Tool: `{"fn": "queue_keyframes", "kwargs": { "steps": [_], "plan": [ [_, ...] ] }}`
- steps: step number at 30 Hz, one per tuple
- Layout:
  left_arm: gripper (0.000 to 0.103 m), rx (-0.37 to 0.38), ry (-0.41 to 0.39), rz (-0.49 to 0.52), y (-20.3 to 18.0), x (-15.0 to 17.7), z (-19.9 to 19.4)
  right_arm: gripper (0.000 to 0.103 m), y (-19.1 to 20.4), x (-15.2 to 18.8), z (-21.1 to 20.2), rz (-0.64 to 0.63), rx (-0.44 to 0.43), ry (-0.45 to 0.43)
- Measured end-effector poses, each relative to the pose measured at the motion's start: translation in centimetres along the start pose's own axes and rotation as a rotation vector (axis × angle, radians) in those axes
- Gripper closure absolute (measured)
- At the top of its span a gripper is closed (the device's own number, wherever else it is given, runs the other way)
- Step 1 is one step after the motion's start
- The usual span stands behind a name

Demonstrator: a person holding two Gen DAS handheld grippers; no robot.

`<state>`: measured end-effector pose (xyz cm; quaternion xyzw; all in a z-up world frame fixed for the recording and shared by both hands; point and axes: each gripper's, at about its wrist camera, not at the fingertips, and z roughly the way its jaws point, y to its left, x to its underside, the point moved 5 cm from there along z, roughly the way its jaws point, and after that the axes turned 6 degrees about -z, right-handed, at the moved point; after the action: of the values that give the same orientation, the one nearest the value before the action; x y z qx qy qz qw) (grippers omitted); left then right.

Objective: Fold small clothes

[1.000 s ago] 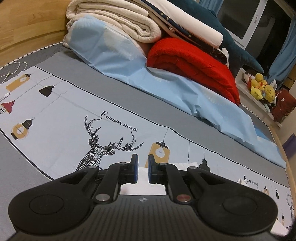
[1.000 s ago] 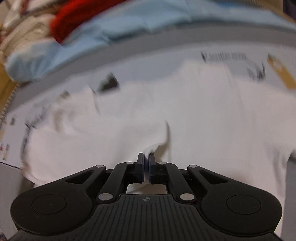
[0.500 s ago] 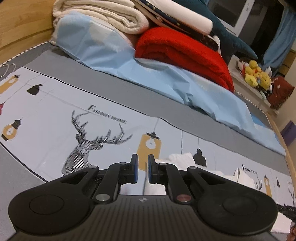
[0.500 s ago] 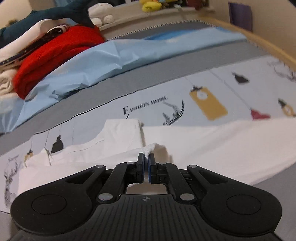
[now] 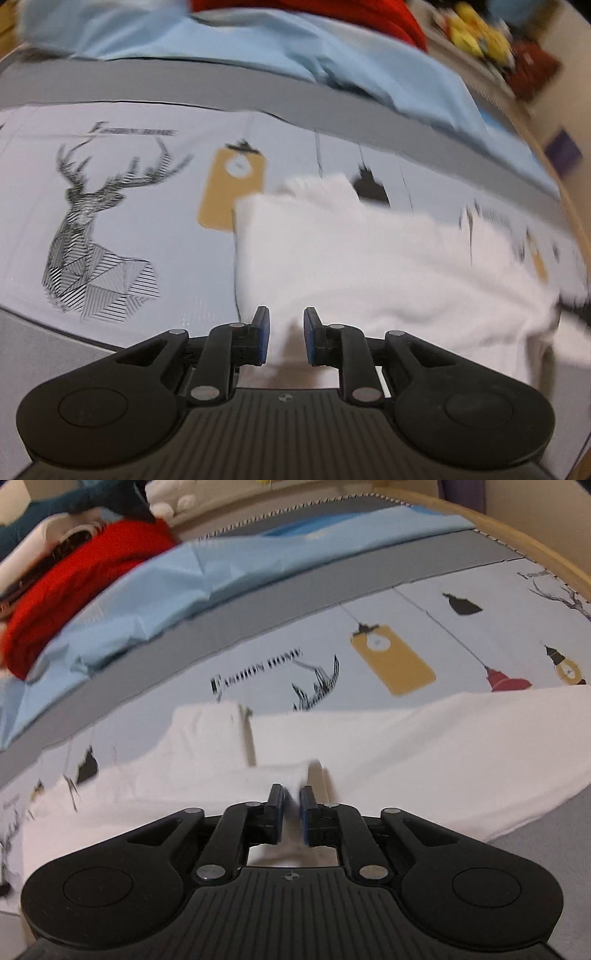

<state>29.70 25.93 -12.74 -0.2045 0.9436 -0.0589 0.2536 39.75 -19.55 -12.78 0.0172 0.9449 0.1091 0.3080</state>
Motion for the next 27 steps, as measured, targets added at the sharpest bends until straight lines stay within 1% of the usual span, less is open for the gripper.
{"fn": "queue_keyframes", "kwargs": {
  "steps": [1, 2, 3, 4, 5, 6, 8, 10, 11, 13, 14, 16, 17, 18, 19, 20, 21, 22, 23, 24, 25, 27],
  "plan": [
    [0.081, -0.062, 0.055, 0.06, 0.3, 0.9, 1.1, 0.092, -0.1, -0.2, -0.2, 0.005, -0.002, -0.008],
    [0.082, -0.152, 0.111, 0.117, 0.9, 1.9, 2.3, 0.092, -0.1, -0.4, -0.4, 0.013, -0.007, -0.017],
    [0.078, -0.211, 0.139, 0.15, 1.6, 2.5, 3.1, 0.092, -0.1, -0.5, -0.6, 0.022, -0.014, -0.022],
    [0.079, -0.207, 0.132, 0.143, 1.9, 2.5, 3.2, 0.092, -0.2, -0.7, -0.8, 0.032, -0.02, -0.025],
    [0.079, -0.19, 0.133, 0.1, 2.3, 2.0, 2.9, 0.092, -0.1, -0.8, -0.9, 0.036, -0.023, -0.028],
    [0.079, -0.177, 0.108, 0.073, 2.4, 1.4, 2.4, 0.092, -0.1, -0.9, -1.0, 0.04, -0.028, -0.031],
    [0.079, -0.138, 0.014, 0.033, 2.3, 0.0, 1.2, 0.091, 0.0, -1.0, -1.0, 0.045, -0.042, -0.03],
    [0.078, -0.1, -0.05, -0.019, 2.4, -1.2, 0.8, 0.086, 0.1, -0.8, -0.9, 0.056, -0.05, -0.017],
    [0.078, -0.081, -0.075, -0.044, 2.5, -1.8, 0.8, 0.084, 0.1, -0.7, -0.9, 0.064, -0.053, -0.01],
    [0.077, -0.046, -0.115, -0.096, 2.9, -2.6, 1.3, 0.083, 0.1, -0.5, -0.7, 0.074, -0.054, 0.003],
    [0.074, -0.033, -0.12, -0.113, 2.9, -3.0, 1.7, 0.083, 0.2, -0.5, -0.7, 0.075, -0.054, 0.007],
    [0.065, 0.005, -0.124, -0.154, 3.4, -3.4, 2.9, 0.083, 0.3, -0.5, -0.8, 0.075, -0.055, 0.006],
    [0.058, 0.012, -0.122, -0.169, 3.5, -3.6, 3.5, 0.083, 0.4, -0.5, -0.9, 0.073, -0.056, 0.005],
    [0.055, 0.013, -0.121, -0.181, 3.5, -4.0, 4.1, 0.083, 0.5, -0.6, -0.9, 0.07, -0.06, 0.004],
    [0.055, 0.014, -0.121, -0.194, 3.6, -4.0, 4.6, 0.083, 0.6, -0.6, -1.0, 0.068, -0.063, 0.002],
    [0.058, 0.022, -0.117, -0.205, 3.8, -4.0, 5.1, 0.083, 0.7, -0.7, -1.0, 0.064, -0.064, 0.001],
    [0.094, 0.035, -0.104, -0.207, 3.8, -4.1, 5.6, 0.083, 0.7, -0.7, -1.0, 0.06, -0.065, 0.001],
    [0.098, 0.051, -0.085, -0.186, 3.8, -4.1, 5.9, 0.083, 0.8, -0.7, -1.0, 0.058, -0.065, 0.001],
    [0.1, 0.033, -0.117, -0.159, 3.9, -4.3, 5.4, 0.083, 0.8, -0.8, -1.0, 0.057, -0.065, 0.001],
    [0.1, 0.019, -0.149, -0.142, 4.0, -4.5, 4.6, 0.083, 0.8, -0.8, -0.9, 0.056, -0.066, 0.003],
    [0.1, 0.005, -0.172, -0.146, 4.4, -4.9, 4.0, 0.083, 0.7, -0.8, -0.8, 0.059, -0.065, 0.006],
    [0.1, -0.016, -0.185, -0.156, 5.0, -5.2, 3.5, 0.083, 0.6, -0.7, -0.7, 0.064, -0.064, 0.01]
  ]
}}
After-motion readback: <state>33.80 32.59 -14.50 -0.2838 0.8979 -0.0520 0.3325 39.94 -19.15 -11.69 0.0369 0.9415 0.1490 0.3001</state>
